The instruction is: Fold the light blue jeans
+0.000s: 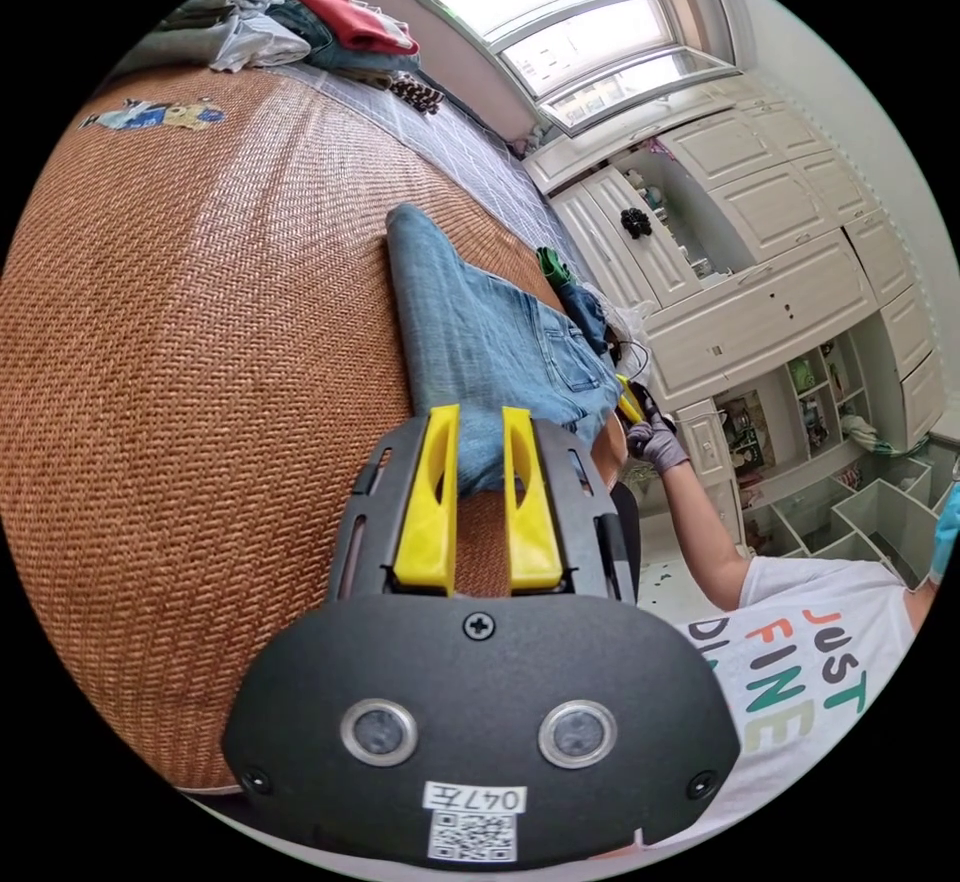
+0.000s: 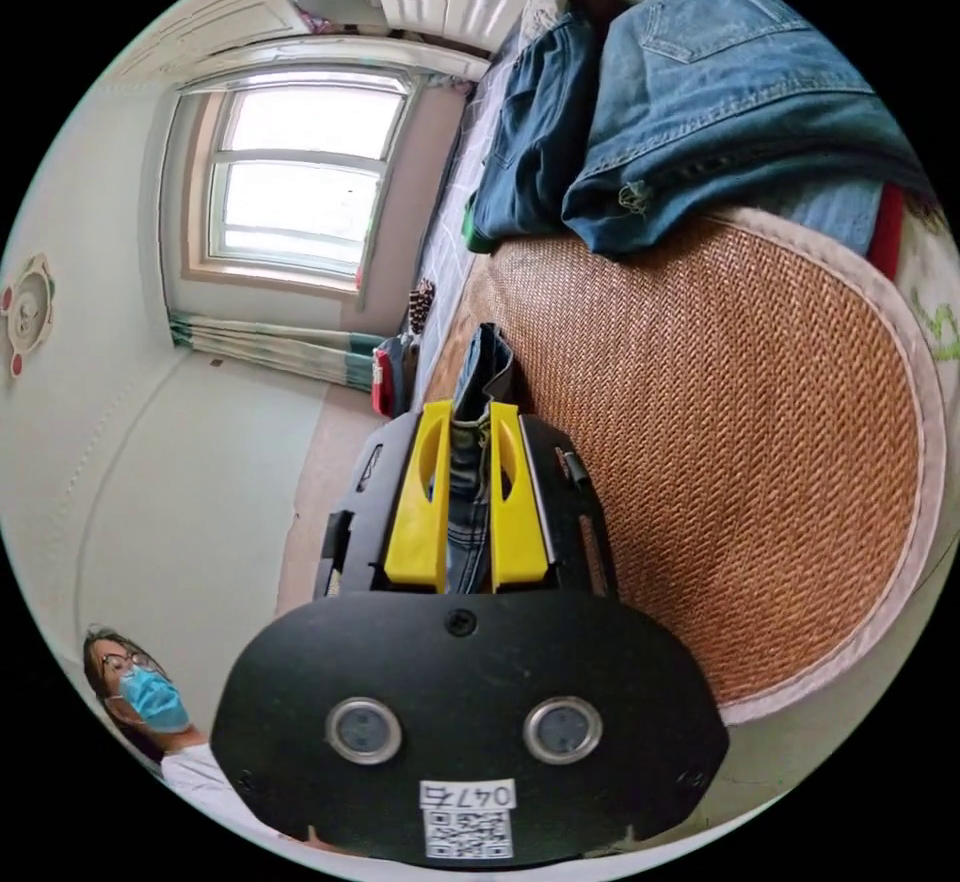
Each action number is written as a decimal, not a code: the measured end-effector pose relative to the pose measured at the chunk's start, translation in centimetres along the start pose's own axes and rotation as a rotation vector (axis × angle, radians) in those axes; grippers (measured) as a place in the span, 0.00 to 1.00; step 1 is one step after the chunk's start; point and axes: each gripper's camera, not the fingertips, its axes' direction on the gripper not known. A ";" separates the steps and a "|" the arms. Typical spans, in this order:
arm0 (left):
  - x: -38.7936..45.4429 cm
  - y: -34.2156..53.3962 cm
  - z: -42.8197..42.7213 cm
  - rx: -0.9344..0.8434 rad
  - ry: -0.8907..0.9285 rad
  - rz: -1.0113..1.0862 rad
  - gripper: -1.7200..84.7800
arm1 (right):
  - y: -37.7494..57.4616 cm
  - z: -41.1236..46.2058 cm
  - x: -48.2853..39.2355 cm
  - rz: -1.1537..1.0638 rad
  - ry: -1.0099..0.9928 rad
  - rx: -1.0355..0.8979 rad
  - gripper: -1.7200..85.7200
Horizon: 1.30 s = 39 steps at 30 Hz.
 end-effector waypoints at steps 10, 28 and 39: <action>0.1 1.7 3.2 -0.016 -0.026 -0.005 0.09 | 0.6 -2.4 -1.4 -0.014 0.103 0.031 0.13; -1.2 6.3 1.7 0.125 0.122 -0.015 0.15 | 8.7 12.8 -41.8 -1.011 0.427 -0.132 0.03; -10.5 12.8 -1.5 0.197 0.139 -0.226 0.20 | 27.0 33.5 -46.2 -1.388 0.375 -0.601 0.03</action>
